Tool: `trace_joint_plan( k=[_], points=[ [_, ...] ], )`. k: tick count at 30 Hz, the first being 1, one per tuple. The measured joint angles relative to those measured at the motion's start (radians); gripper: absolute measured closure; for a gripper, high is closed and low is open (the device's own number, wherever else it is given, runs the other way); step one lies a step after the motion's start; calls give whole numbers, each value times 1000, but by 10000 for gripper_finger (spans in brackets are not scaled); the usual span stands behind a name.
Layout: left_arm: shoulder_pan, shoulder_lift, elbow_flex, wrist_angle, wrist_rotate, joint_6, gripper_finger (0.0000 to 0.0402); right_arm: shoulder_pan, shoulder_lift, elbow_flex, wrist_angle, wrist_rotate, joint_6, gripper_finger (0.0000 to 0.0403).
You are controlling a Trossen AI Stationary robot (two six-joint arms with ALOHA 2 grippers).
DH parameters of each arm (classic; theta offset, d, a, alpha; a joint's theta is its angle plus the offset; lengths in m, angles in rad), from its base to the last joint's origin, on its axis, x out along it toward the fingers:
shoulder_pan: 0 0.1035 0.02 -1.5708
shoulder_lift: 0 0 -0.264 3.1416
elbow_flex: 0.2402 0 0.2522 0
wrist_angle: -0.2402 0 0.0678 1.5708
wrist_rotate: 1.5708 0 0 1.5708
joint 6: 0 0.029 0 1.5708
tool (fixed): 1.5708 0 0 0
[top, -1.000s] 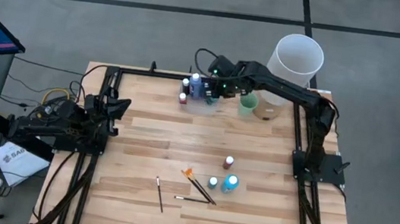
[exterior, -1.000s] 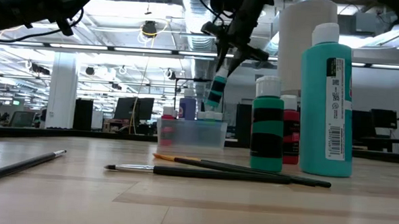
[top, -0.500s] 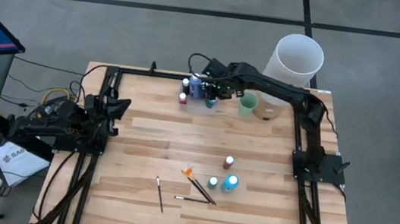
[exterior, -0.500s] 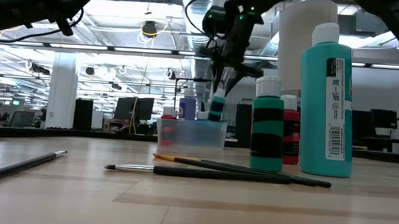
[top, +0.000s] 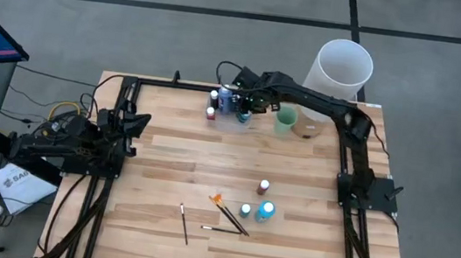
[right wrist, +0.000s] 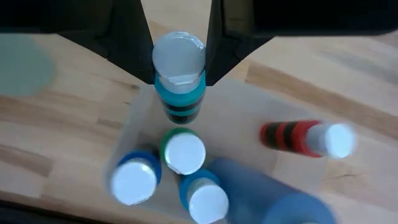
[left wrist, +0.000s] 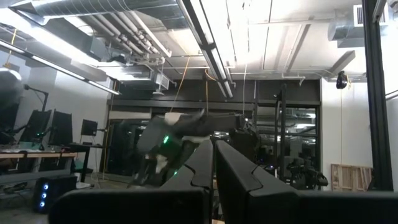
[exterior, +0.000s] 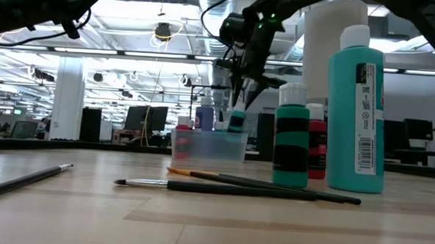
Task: Pick & Place Paint Supplies
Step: Put the top light blue paint bottle into the transparent bin
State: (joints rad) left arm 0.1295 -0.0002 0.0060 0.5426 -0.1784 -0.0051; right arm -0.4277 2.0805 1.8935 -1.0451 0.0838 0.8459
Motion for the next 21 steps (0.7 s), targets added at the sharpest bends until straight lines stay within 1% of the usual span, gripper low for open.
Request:
trace_joint_plan(
  k=[3, 5, 7, 9, 16, 21],
  points=[
    [0, 0, 0, 1, 0, 0, 400, -1, 41, -7, -14, -11, -4, 285],
    [0, 0, 0, 2, 0, 0, 400, -1, 55, -4, 22, -12, -5, 285],
    [0, 0, 0, 2, 0, 0, 400, -5, 53, -4, 0, -12, -8, 285],
    [0, 0, 0, 3, 0, 0, 400, -5, 62, -1, 34, -12, -8, 285],
    [0, 0, 0, 2, 0, 0, 400, -14, 67, -3, -9, -15, -8, 285],
    [0, 0, 0, 3, 0, 0, 400, -14, 67, -3, 2, -18, -8, 285]
  ],
)
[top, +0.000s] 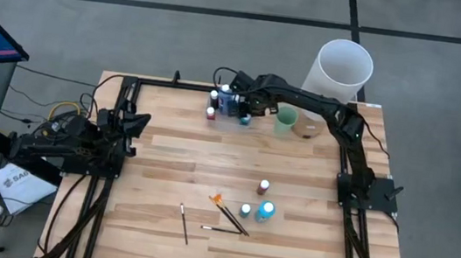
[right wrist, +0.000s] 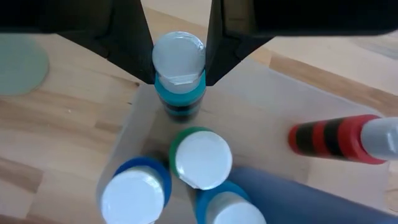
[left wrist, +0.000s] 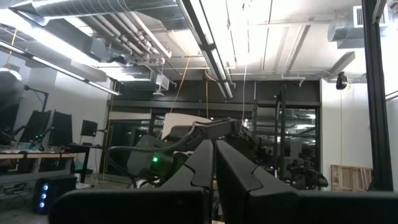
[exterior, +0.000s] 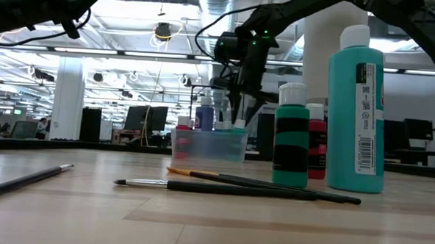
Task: Pick & Place Paint Supplies
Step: Put the top light blue paint bottle into the transparent bin, then put the small red paint bottle into the transparent bin
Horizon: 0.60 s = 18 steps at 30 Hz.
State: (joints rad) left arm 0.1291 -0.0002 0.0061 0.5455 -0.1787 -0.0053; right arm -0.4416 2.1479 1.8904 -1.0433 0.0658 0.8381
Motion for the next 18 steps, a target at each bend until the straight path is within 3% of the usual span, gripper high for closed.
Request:
trace_joint_plan(
  k=[6, 18],
  points=[
    [0, 0, 0, 2, 0, 0, 400, 2, 0, 0, 0, 1, 0, 277],
    [0, 0, 0, 2, 0, 0, 400, 3, 0, 1, 35, 1, -23, 195]
  ],
)
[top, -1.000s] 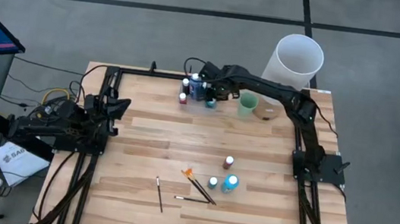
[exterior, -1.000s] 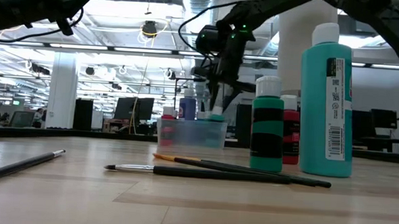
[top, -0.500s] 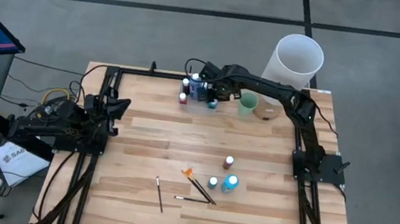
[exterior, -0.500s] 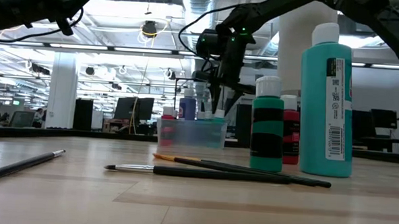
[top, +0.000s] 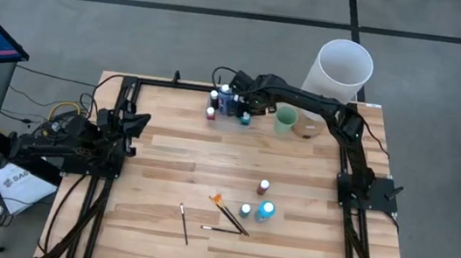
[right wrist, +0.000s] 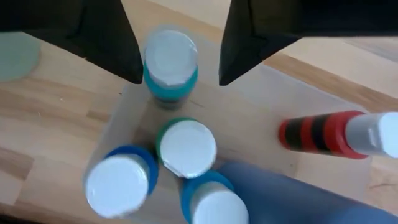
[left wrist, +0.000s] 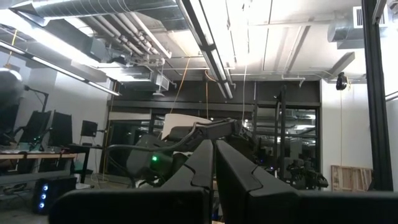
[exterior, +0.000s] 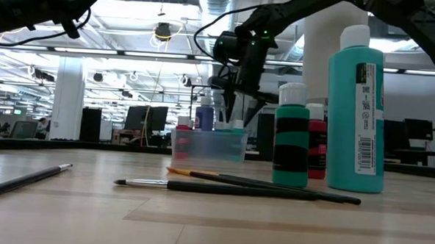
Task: Pick & Place Paint Supplies
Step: Put the small red paint bottle into the transparent bin
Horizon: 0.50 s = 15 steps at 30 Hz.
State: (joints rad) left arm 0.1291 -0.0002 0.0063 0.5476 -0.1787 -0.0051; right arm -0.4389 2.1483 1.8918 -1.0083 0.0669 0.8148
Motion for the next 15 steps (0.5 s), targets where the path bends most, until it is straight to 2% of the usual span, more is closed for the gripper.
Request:
trace_joint_plan(
  k=[4, 8, 11, 15],
  points=[
    [0, 0, 0, 0, 0, 0, 400, 4, -7, 67, -49, 0, -28, 191],
    [0, 0, 0, 0, 0, 0, 400, 29, -8, 218, -205, 1, -67, 195],
    [0, 0, 0, 0, 0, 0, 400, 81, -11, 315, -315, 1, -80, 199],
    [0, 0, 0, 0, 0, 0, 400, 205, -12, 423, -497, 1, -81, 203]
  ],
)
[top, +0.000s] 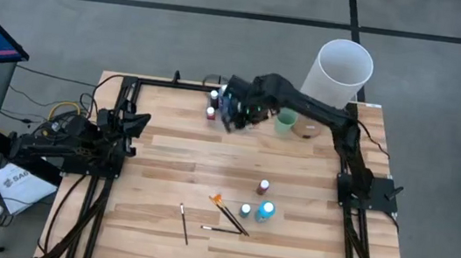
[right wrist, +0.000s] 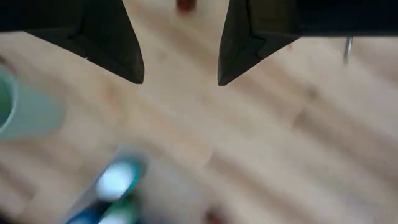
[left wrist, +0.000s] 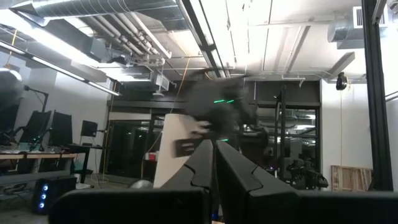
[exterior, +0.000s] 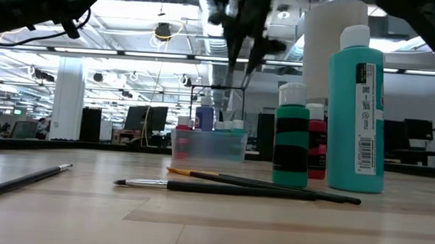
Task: Pick & Place Paint Supplies
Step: Put the small red paint bottle into the transparent bin
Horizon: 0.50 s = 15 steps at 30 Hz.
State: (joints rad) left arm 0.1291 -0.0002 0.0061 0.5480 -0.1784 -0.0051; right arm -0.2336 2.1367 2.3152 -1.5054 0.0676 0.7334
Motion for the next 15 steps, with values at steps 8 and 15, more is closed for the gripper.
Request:
trace_joint_plan(
  k=[8, 15],
  points=[
    [0, 0, 0, 0, 0, 0, 400, 297, 1, 19, -64, 23, 66, 203],
    [0, 0, 0, 0, 0, 0, 400, 370, 2, -81, -67, 73, 182, 181]
  ],
)
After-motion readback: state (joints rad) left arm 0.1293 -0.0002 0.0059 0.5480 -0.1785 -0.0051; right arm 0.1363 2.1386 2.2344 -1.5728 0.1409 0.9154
